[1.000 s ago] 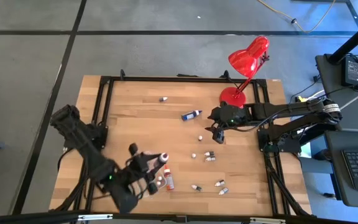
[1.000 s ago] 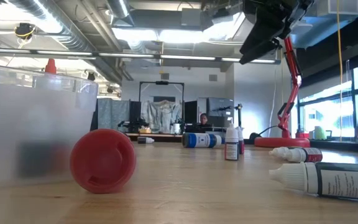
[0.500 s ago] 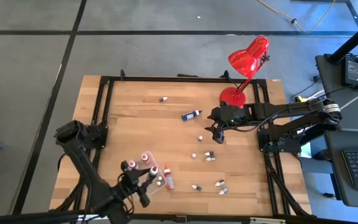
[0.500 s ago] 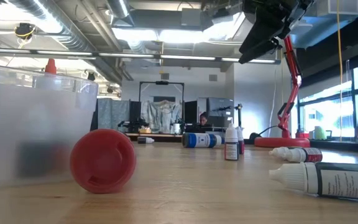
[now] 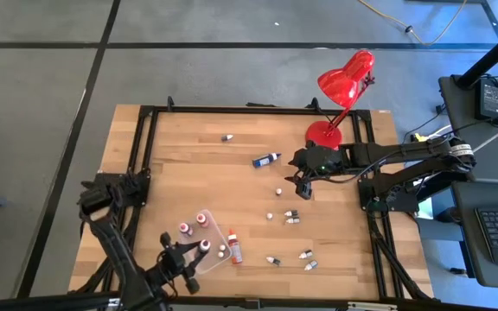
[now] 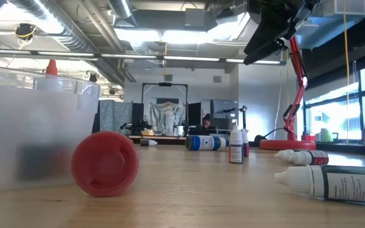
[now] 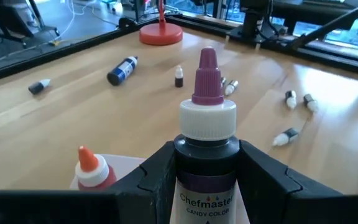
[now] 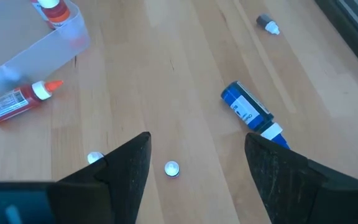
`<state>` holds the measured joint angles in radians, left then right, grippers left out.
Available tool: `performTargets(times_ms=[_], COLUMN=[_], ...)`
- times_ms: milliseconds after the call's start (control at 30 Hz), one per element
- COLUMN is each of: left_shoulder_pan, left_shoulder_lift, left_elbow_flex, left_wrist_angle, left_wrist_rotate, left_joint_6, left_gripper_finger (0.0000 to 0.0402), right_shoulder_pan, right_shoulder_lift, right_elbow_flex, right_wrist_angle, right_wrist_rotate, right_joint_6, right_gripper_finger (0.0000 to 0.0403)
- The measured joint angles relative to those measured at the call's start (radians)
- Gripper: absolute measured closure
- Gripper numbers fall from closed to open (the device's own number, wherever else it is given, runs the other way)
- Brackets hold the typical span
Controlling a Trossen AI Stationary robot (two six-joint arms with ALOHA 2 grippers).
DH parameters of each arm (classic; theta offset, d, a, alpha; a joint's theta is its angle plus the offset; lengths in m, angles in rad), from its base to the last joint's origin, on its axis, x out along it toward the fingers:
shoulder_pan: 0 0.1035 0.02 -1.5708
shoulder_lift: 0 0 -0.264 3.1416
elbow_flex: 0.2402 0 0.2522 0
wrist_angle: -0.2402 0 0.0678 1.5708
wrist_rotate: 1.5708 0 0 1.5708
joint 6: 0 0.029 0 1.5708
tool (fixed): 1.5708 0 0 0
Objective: Pick & Place food coloring
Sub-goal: Put the purple food coloring bottle into the transparent bin
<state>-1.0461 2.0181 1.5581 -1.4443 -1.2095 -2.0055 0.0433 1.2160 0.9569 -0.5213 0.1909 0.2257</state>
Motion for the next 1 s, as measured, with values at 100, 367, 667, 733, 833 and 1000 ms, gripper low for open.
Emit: performTargets(times_ms=[100,367,667,733,833,1000], left_shoulder_pan=[0.002,0.024,0.060,0.079,0.110,0.148], left_shoulder_lift=[0.041,0.111,0.041,0.007,-0.050,-0.122], left_elbow_flex=[0.000,0.000,0.000,0.000,0.000,0.000], left_wrist_angle=[-0.009,0.011,0.011,0.010,0.014,0.056], left_wrist_rotate=[0.001,0.027,0.024,0.014,-0.007,0.007], left_joint_6=[0.013,-0.016,0.007,0.002,0.020,0.145], left_gripper_finger=[0.0262,0.0261,0.0261,0.0261,0.0260,0.0259], right_shoulder_pan=[0.000,0.000,0.060,0.076,0.077,0.087], right_shoulder_lift=[0.000,0.000,0.033,0.077,0.163,0.331], right_elbow_flex=[0.000,0.000,0.014,0.053,0.134,0.352], right_wrist_angle=[0.000,0.008,0.406,0.414,0.361,0.207], right_wrist_rotate=[0.000,0.000,-0.436,-0.415,-0.396,-0.453], right_joint_6=[-0.012,-0.022,-0.262,-0.204,-0.167,-0.267], right_gripper_finger=[0.0141,0.0141,0.0141,0.0141,0.0141,0.0141])
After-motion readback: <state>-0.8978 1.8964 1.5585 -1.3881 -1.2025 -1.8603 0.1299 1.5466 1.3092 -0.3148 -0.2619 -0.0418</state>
